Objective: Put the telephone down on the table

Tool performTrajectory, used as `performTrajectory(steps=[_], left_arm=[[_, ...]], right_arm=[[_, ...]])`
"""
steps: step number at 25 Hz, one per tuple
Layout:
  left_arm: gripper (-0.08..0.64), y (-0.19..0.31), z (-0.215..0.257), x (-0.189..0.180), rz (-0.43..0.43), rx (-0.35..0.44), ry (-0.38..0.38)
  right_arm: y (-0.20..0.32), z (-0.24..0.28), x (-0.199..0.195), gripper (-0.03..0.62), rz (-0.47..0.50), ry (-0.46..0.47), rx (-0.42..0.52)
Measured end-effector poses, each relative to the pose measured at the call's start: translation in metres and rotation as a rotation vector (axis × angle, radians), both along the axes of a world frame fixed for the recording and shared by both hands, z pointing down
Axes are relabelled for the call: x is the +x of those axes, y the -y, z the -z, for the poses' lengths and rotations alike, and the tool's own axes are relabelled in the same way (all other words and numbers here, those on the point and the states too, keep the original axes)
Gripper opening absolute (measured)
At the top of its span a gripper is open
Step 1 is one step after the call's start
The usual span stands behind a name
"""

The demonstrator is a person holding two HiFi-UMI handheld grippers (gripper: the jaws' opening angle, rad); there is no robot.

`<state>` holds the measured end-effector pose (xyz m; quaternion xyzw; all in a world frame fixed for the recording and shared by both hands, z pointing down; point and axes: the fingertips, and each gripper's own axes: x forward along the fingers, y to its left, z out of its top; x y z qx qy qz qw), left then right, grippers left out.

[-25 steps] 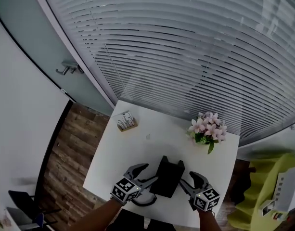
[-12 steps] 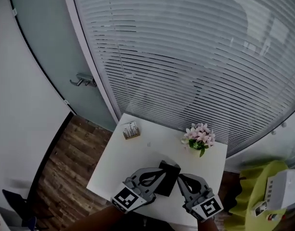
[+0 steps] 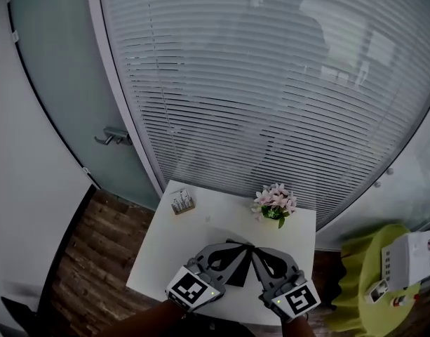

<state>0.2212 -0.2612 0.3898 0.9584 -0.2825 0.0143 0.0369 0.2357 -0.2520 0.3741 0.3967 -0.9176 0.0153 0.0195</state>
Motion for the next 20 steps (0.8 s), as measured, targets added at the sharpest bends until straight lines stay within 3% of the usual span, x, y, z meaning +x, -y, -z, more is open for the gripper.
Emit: performTrajectory(steps=[20], left_arm=[[0.009, -0.018, 0.006, -0.006, -0.026, 0.013, -0.021]], right_arm=[[-0.019, 0.000, -0.005, 0.023, -0.032, 0.012, 0.006]])
